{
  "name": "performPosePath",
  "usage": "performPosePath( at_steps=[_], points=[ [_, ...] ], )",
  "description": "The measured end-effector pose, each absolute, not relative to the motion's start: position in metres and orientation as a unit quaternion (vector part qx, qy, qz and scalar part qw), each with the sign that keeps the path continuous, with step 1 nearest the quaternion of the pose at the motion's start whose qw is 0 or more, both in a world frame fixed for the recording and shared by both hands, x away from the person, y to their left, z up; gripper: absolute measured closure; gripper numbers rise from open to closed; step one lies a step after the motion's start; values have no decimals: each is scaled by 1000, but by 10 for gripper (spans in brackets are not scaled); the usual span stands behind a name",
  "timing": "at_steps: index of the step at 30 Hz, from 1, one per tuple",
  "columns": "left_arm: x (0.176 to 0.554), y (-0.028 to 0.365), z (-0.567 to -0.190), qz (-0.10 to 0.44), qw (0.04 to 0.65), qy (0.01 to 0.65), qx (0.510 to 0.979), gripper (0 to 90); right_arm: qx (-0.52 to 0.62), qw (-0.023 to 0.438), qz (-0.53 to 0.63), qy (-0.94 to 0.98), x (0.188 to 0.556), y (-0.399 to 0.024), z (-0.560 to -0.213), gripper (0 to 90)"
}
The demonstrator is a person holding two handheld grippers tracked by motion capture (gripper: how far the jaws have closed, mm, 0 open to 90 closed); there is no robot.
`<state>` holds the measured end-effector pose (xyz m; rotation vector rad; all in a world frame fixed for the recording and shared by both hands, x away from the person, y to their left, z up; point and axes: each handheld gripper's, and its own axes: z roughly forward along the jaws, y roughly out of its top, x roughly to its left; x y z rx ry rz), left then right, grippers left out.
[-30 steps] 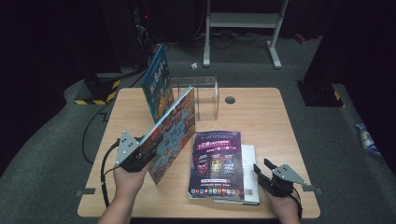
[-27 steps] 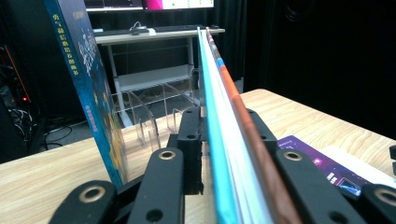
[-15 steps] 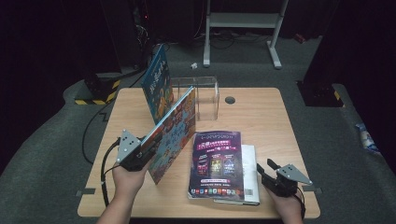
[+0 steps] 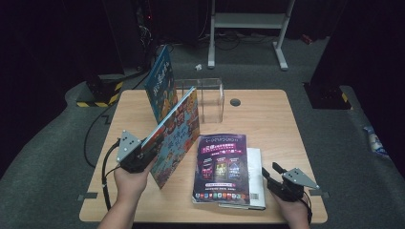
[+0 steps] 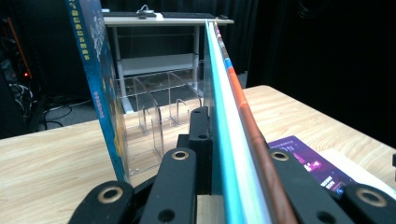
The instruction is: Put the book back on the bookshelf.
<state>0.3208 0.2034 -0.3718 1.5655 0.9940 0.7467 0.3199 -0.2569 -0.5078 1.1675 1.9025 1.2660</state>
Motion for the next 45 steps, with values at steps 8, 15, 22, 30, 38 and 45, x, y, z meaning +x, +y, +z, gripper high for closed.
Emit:
performPosePath(
  at_steps=[8,15,22,30,38,45],
  points=[
    [326,195,-361,323,542,424,650,813,439,282,481,705,320,-260,-506,490],
    [331,198,-343,324,537,430,649,814,438,284,484,702,319,-261,-505,490],
    [332,214,-327,336,540,448,628,814,437,283,487,702,318,-261,-504,491],
    [339,222,-316,364,516,461,623,814,438,282,490,699,318,-262,-503,491],
    [361,219,-308,377,504,474,616,815,438,280,491,699,318,-262,-503,494],
    [388,209,-303,389,496,484,607,814,439,281,493,697,318,-264,-503,495]
  ],
)
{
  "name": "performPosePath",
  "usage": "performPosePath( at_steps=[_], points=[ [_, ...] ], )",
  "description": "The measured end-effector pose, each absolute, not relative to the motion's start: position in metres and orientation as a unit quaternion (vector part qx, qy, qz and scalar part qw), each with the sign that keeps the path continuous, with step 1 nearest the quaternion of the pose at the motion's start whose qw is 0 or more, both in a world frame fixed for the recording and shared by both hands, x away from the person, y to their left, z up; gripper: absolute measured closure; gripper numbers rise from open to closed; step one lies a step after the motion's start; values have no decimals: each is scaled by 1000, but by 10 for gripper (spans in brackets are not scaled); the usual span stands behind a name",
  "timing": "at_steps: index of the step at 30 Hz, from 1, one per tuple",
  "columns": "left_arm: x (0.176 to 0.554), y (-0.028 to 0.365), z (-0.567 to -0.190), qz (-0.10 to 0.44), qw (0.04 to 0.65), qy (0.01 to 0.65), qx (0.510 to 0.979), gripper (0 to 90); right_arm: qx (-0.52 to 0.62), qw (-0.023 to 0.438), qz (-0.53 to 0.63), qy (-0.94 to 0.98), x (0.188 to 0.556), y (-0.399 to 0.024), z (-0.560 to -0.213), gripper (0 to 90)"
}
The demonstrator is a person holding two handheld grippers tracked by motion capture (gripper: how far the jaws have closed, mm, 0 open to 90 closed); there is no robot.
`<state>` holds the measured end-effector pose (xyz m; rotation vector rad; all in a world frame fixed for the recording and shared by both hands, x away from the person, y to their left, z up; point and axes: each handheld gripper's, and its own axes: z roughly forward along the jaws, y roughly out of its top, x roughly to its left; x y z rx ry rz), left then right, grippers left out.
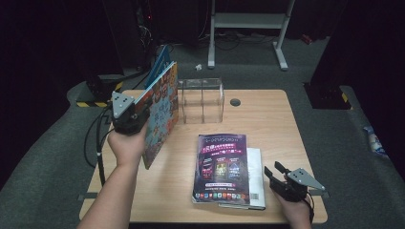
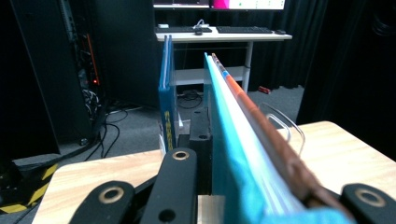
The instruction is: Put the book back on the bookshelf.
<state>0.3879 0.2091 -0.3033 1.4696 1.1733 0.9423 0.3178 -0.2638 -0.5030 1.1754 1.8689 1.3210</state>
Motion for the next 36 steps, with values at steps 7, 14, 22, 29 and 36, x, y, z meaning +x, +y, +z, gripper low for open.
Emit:
performPosePath(
  at_steps=[7,14,22,29,36],
  points=[
    [414,199,-306,406,489,493,594,814,439,279,495,696,319,-265,-503,496],
    [440,192,-317,412,493,502,579,814,447,277,498,689,320,-268,-502,499],
    [458,182,-333,426,489,495,579,813,448,273,499,690,320,-269,-503,501],
    [457,183,-351,419,502,504,564,813,448,269,499,691,319,-267,-505,501],
    [451,187,-360,417,509,506,558,811,445,268,497,695,318,-263,-505,502]
  ],
)
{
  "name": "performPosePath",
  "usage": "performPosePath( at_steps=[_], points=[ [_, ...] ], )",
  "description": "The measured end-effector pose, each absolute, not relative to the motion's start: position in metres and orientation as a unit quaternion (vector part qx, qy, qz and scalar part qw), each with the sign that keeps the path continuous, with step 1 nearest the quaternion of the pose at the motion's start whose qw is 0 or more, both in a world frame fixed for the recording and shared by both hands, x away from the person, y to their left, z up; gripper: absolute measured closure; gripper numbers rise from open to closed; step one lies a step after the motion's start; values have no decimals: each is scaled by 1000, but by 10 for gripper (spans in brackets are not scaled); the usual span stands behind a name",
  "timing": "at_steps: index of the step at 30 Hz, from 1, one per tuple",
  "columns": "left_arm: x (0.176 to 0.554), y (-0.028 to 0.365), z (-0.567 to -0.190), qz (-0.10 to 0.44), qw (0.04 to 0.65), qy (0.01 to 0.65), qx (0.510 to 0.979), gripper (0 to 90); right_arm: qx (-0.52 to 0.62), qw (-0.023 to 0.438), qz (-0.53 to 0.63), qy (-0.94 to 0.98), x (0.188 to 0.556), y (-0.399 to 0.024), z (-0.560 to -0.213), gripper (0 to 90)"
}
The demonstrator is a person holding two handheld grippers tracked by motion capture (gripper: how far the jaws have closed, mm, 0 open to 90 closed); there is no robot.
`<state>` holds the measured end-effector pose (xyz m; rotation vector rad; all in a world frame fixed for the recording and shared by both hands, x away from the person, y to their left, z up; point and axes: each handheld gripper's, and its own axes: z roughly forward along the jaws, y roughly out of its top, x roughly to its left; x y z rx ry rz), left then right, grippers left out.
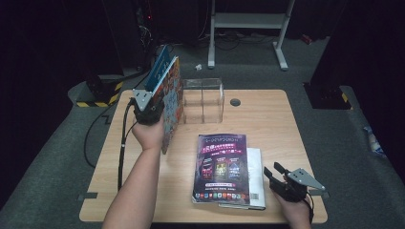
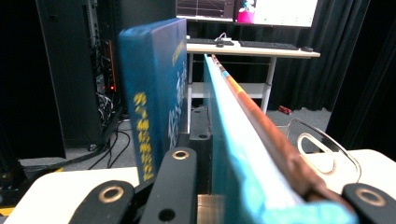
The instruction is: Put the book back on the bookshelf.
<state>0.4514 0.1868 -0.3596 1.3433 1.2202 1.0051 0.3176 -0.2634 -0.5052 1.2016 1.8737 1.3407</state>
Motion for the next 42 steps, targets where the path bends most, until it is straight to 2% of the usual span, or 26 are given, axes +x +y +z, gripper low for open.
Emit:
performPosePath(
  at_steps=[35,42],
  points=[
    [425,210,-369,374,494,503,603,792,428,261,498,708,316,-253,-505,497],
    [425,215,-366,366,485,499,618,747,425,259,496,712,316,-251,-505,495]
  ],
)
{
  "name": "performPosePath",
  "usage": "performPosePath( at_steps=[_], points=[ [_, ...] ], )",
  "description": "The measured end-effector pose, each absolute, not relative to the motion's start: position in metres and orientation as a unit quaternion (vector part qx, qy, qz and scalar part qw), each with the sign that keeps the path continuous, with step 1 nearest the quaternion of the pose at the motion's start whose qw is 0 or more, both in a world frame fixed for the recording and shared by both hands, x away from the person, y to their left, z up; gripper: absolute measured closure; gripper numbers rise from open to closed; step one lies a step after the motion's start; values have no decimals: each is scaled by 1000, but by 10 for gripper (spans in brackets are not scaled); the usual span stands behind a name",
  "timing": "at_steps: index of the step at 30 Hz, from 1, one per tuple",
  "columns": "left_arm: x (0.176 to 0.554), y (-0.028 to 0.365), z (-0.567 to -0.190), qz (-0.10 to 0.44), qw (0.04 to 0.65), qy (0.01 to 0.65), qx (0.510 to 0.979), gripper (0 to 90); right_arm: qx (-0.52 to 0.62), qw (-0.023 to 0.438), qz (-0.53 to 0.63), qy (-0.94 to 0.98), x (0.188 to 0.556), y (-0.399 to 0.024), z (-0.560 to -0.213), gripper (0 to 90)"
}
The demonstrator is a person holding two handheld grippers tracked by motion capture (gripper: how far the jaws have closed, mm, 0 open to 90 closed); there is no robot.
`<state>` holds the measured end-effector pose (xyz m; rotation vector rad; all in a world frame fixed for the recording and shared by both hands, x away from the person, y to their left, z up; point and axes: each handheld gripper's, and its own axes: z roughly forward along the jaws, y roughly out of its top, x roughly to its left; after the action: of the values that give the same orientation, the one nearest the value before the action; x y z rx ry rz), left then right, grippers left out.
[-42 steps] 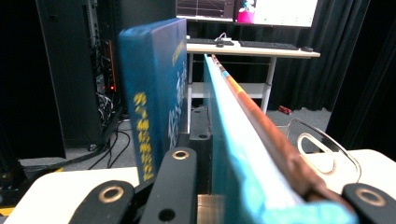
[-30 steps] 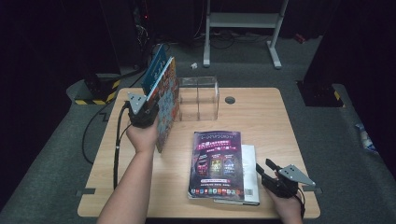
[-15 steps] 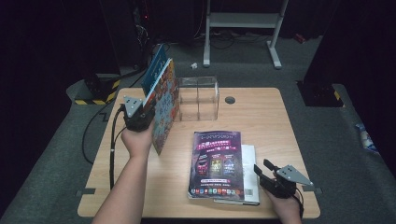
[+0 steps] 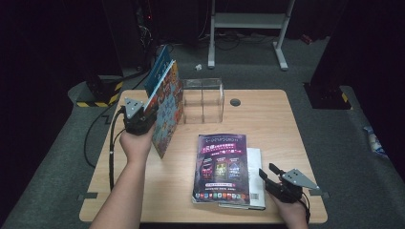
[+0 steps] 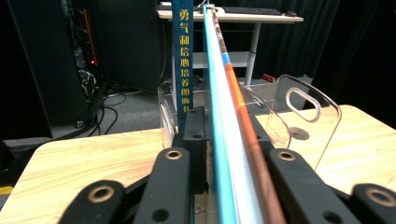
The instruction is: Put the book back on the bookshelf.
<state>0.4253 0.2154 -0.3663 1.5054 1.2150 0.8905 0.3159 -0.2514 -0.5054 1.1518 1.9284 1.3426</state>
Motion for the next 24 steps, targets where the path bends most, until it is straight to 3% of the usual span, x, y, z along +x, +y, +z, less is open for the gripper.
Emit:
performPosePath(
  at_steps=[15,24],
  points=[
    [417,218,-351,386,470,478,634,714,425,261,496,711,316,-251,-505,494],
    [415,220,-349,363,485,498,621,805,424,262,496,711,316,-251,-505,494]
  ],
)
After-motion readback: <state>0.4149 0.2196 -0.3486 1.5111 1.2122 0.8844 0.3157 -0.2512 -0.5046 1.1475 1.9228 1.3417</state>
